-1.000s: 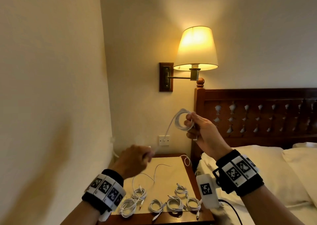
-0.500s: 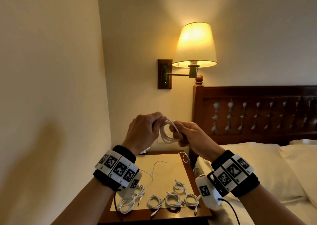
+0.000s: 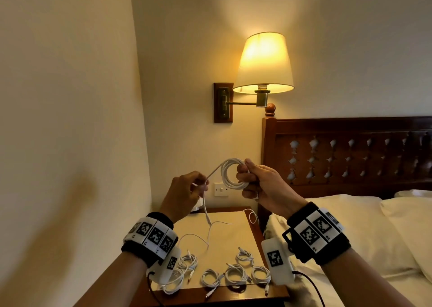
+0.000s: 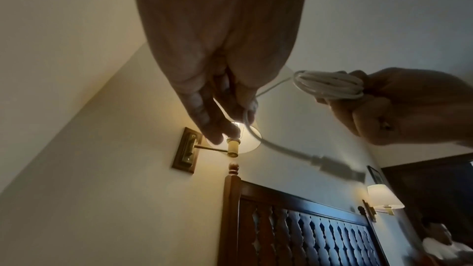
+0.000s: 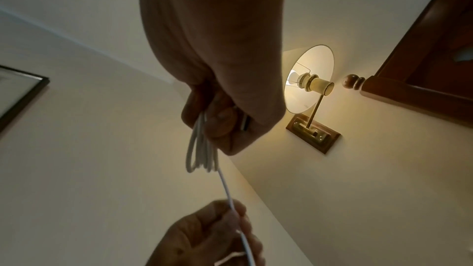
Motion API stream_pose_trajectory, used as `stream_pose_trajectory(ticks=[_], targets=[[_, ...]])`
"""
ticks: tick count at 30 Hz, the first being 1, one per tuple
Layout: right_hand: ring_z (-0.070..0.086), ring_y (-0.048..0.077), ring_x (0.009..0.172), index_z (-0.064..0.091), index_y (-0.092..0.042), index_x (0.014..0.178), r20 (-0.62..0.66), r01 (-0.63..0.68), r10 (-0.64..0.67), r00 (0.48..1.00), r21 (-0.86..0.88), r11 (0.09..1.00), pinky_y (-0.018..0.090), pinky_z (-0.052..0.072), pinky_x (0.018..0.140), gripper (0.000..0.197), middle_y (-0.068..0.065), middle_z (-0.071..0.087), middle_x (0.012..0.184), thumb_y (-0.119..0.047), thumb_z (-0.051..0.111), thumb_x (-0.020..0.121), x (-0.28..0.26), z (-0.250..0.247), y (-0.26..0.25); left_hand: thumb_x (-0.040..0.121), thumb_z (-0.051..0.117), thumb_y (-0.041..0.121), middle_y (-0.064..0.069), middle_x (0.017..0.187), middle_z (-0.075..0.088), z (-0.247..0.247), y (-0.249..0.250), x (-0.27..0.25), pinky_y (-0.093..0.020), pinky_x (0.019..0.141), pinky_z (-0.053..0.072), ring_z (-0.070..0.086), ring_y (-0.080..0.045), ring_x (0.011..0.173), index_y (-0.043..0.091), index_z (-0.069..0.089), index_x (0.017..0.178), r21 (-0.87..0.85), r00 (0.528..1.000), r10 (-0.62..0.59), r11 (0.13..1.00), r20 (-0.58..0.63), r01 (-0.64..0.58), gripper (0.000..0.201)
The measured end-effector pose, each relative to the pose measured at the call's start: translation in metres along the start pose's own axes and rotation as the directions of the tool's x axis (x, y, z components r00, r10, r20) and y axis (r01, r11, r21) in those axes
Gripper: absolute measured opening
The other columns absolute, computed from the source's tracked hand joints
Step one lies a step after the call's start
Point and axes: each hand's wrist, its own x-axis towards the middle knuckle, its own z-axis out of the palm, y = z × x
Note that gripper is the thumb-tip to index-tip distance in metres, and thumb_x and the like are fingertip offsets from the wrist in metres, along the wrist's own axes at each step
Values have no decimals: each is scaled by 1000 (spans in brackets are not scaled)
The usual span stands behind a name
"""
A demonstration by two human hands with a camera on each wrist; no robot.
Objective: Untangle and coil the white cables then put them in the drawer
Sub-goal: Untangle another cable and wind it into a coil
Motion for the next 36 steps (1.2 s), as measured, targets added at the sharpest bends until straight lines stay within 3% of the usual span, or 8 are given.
stream_pose_trajectory(ticks=[4,8,19,23,25,27,32,36], targets=[[28,8,52,51,-15,84,1,-9,9,1000,39,999,23,21,51,35,-5,34,62,-34,30,105,5,4,2,90,63,5,-14,82,73,1,9,3,-28,62,60,72,-19,66,2,66,93,-247,967,-229,949,-111,196,5],[32,8,51,52,-15,84,11,-7,6,1000,67,998,23,26,51,37,-5,35,62,-33,28,106,7,11,4,91,59,0,-19,86,72,-9,36,16,-28,61,60,73,-21,67,-2,63,98,-669,885,-449,695,-121,262,9],[32,9,52,53,-15,83,-16,-20,20,1000,29,999,22,29,49,38,-4,34,63,-33,28,106,5,17,5,94,53,3,-17,90,71,-8,55,11,-25,64,58,72,-20,75,-2,65,105,-824,864,-461,398,202,404,17],[35,9,52,52,-14,85,-36,-10,11,999,21,1000,20,31,47,37,-4,37,62,-32,29,106,9,17,7,98,51,24,-10,89,67,-6,65,7,-35,76,56,67,-22,82,8,74,90,-792,838,-437,356,328,496,29],[36,8,53,53,-14,86,-50,6,-7,999,-20,1000,20,34,46,36,-4,39,62,-33,30,106,11,16,9,93,57,38,-12,98,68,-4,71,7,-42,87,55,66,-26,94,9,72,103,-736,855,-414,464,312,493,34],[37,8,54,55,-13,87,-79,35,-40,996,-65,997,20,34,48,36,-5,40,62,-34,31,106,13,16,9,91,62,27,-14,105,70,-1,78,7,-42,92,54,67,-29,101,9,69,109,-635,889,-381,628,253,450,27],[29,9,52,52,-14,86,-181,97,-114,977,-101,990,21,27,49,37,-6,38,61,-33,28,106,14,8,1,89,61,-3,-16,87,74,-7,81,8,-25,61,59,73,-27,74,1,70,100,-499,919,-392,790,36,357,15],[27,9,50,50,-15,84,-293,158,-173,940,-74,985,23,24,50,37,-6,35,62,-32,27,106,14,-10,-14,91,59,-3,-18,76,73,-22,68,4,-26,56,59,72,-29,64,-2,71,94,-409,913,-404,844,-56,348,12]])
